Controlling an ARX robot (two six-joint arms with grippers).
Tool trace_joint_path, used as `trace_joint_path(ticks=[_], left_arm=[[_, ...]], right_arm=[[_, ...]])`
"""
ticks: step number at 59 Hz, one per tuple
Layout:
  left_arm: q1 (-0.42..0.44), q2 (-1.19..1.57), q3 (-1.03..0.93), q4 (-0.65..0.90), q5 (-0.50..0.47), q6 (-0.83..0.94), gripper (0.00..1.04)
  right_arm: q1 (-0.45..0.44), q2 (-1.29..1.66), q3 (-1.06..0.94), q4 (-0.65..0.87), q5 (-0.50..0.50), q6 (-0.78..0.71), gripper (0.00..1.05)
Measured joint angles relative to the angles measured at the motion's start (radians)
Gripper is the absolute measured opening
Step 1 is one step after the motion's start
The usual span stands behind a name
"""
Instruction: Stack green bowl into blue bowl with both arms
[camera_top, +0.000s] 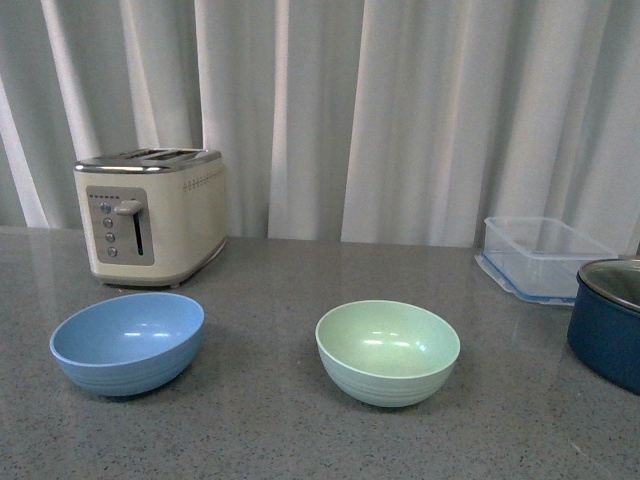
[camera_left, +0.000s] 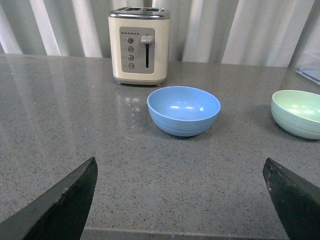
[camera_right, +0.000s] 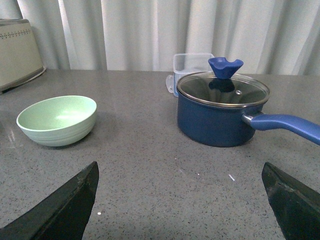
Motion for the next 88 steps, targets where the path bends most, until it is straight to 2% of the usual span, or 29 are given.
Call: trace_joint_path(ticks=[19, 22, 24, 28, 33, 46, 53, 65, 88], left_arm=[[0.0, 0.0, 0.0, 0.0, 0.0, 0.0, 0.98], [-0.035, 0.063, 0.045, -0.121, -0.131, -0.047, 0.98], [-0.063, 0.182, 0.122, -0.286, -0.255, -0.103, 0.98], [-0.061, 0.368, 0.216, -0.451, -0.364, -0.156, 0.98], [-0.019, 0.535, 0.274, -0.457, -0.349, -0.179, 0.98], [0.078, 0.831, 0.453, -0.259, -0.21, -0.15, 0.98], [0.104, 1.027, 0.564, -0.189, -0.172, -0.118, 0.98], [0.09, 1.246, 0.713, -0.111, -0.179, -0.098, 0.98], [0.041, 1.498, 0.905, -0.065, -0.191, -0.104, 0.98]], right_arm=[[0.0, 0.0, 0.0, 0.0, 0.0, 0.0, 0.95], [0.0, 0.0, 0.0, 0.0, 0.0, 0.0, 0.95], [0.0, 0.0, 0.0, 0.0, 0.0, 0.0, 0.95], [0.0, 0.0, 0.0, 0.0, 0.0, 0.0, 0.95], [0.0, 0.0, 0.0, 0.0, 0.0, 0.0, 0.95], [0.0, 0.0, 0.0, 0.0, 0.0, 0.0, 0.95], [0.0, 0.0, 0.0, 0.0, 0.0, 0.0, 0.95], [0.0, 0.0, 0.0, 0.0, 0.0, 0.0, 0.95], [0.0, 0.0, 0.0, 0.0, 0.0, 0.0, 0.95]])
